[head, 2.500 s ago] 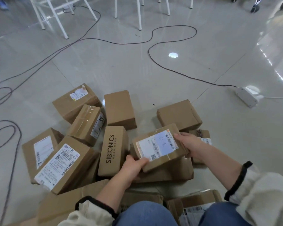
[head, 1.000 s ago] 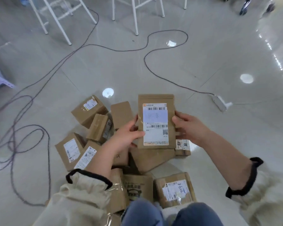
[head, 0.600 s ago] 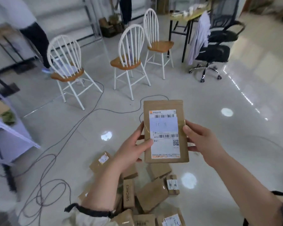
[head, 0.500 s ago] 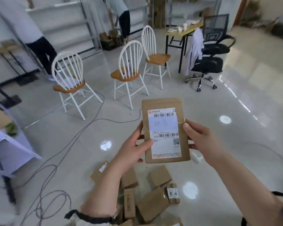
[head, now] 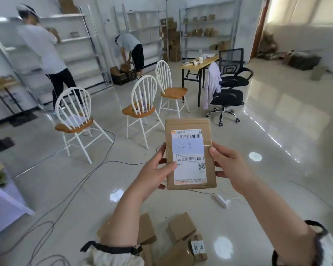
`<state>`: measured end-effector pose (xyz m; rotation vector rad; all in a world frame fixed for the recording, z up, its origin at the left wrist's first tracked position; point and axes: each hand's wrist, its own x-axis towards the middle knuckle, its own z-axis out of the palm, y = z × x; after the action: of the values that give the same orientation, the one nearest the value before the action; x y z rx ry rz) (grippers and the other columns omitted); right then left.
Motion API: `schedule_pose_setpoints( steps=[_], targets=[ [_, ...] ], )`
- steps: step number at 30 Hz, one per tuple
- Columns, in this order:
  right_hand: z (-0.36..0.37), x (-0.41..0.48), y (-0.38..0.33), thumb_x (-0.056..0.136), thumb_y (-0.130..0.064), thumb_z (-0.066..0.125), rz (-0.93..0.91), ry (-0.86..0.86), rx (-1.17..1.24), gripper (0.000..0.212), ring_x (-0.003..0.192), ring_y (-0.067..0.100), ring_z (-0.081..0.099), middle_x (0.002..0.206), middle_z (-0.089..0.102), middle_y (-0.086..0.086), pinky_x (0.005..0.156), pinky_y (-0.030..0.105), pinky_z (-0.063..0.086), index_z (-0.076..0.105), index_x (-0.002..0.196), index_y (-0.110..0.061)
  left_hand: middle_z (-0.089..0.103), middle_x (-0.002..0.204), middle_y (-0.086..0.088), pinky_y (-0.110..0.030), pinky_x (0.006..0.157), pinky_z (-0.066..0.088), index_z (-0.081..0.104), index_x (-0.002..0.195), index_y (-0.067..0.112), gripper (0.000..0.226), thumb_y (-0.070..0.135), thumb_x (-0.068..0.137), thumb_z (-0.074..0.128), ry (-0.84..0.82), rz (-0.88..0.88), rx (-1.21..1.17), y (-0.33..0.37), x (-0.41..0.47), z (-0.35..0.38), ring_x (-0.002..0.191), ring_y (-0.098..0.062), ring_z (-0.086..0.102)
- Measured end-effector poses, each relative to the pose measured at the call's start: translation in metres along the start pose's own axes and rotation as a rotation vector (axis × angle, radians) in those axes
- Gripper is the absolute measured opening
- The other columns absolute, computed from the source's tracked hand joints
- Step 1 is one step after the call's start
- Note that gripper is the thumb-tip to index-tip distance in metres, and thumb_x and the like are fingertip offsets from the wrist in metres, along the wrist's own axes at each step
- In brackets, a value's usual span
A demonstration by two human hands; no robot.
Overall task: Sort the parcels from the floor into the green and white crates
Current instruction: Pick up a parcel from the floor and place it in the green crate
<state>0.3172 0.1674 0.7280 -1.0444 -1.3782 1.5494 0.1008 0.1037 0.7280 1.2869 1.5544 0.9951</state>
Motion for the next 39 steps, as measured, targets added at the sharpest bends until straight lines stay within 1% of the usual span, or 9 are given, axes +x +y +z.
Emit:
schedule_pose_setpoints(
  steps=[3,13,18,23,27,30,34,36,39],
  targets=[
    [-0.011,-0.004,-0.005,0.099,-0.025,0.047,-0.011,0.0,-0.006,0.038,0.081,0.001,0.07,0.09,0.074,-0.016,0.057,0.016,0.054,0.07,0.091,-0.054,0.061,0.118,0.019,-0.046,0.08,0.058,0.025,0.136,0.063,0.062,0.043,0.089,0.06,-0.019,0.012,0.005,0.007,0.006,0.009,0.105,-0.01,0.063],
    [-0.071,-0.054,-0.012,0.098,-0.026,0.047,-0.054,0.195,-0.033,0.032,0.088,0.003,0.069,0.095,0.073,-0.015,0.061,0.016,0.054,0.066,0.103,-0.051,0.059,0.119,0.02,-0.047,0.082,0.057,0.026,0.135,0.065,0.062,0.041,0.089,0.06,-0.202,0.103,0.008,0.032,0.023,0.069,0.108,-0.01,0.061],
    [-0.096,-0.109,-0.008,0.097,-0.027,0.05,-0.065,0.467,0.002,0.028,0.094,0.006,0.069,0.102,0.073,-0.013,0.069,0.023,0.054,0.062,0.116,-0.044,0.06,0.116,0.021,-0.048,0.084,0.056,0.028,0.136,0.063,0.061,0.039,0.09,0.06,-0.413,0.198,0.043,0.055,0.025,0.112,0.104,-0.005,0.061],
    [-0.124,-0.197,0.003,0.096,-0.024,0.052,-0.076,0.766,0.098,0.029,0.091,0.007,0.07,0.099,0.074,-0.012,0.061,0.021,0.054,0.056,0.117,-0.043,0.062,0.112,0.019,-0.047,0.082,0.057,0.03,0.135,0.063,0.06,0.04,0.089,0.062,-0.699,0.294,0.084,0.074,0.006,0.182,0.102,-0.005,0.063],
    [-0.143,-0.289,0.013,0.096,-0.024,0.051,-0.087,0.973,0.122,0.03,0.08,0.006,0.071,0.09,0.075,-0.011,0.061,0.023,0.056,0.057,0.12,-0.041,0.062,0.109,0.02,-0.029,0.069,0.054,0.032,0.132,0.065,0.059,0.043,0.087,0.063,-0.916,0.357,0.114,0.086,-0.033,0.256,0.093,0.003,0.063],
    [-0.154,-0.361,0.02,0.096,-0.025,0.053,-0.087,1.14,0.114,0.03,0.088,0.01,0.071,0.097,0.075,-0.007,0.065,0.028,0.057,0.06,0.118,-0.043,0.065,0.099,0.028,-0.026,0.064,0.054,0.035,0.122,0.071,0.053,0.039,0.09,0.062,-1.083,0.388,0.134,0.096,-0.074,0.313,0.087,0.005,0.064],
    [-0.166,-0.458,0.027,0.095,-0.026,0.053,-0.071,1.347,0.124,0.033,0.089,0.006,0.071,0.1,0.074,-0.011,0.059,0.02,0.055,0.053,0.121,-0.047,0.066,0.098,0.033,-0.013,0.053,0.049,0.038,0.136,0.051,0.055,0.033,0.09,0.062,-1.306,0.393,0.117,0.106,-0.141,0.396,0.084,0.009,0.065],
    [-0.172,-0.511,0.031,0.095,-0.026,0.054,-0.065,1.455,0.13,0.034,0.085,0.002,0.07,0.096,0.074,-0.013,0.057,0.018,0.053,0.052,0.123,-0.045,0.066,0.099,0.031,-0.014,0.058,0.05,0.036,0.137,0.054,0.06,0.036,0.088,0.065,-1.4,0.399,0.123,0.109,-0.182,0.438,0.088,0.006,0.066],
    [-0.179,-0.593,0.035,0.094,-0.024,0.056,-0.048,1.608,0.143,0.034,0.083,0.001,0.07,0.094,0.074,-0.013,0.06,0.022,0.054,0.053,0.122,-0.042,0.066,0.105,0.023,-0.026,0.066,0.056,0.033,0.132,0.064,0.064,0.045,0.081,0.068,-1.527,0.387,0.142,0.116,-0.252,0.497,0.093,-0.002,0.067]
  ],
)
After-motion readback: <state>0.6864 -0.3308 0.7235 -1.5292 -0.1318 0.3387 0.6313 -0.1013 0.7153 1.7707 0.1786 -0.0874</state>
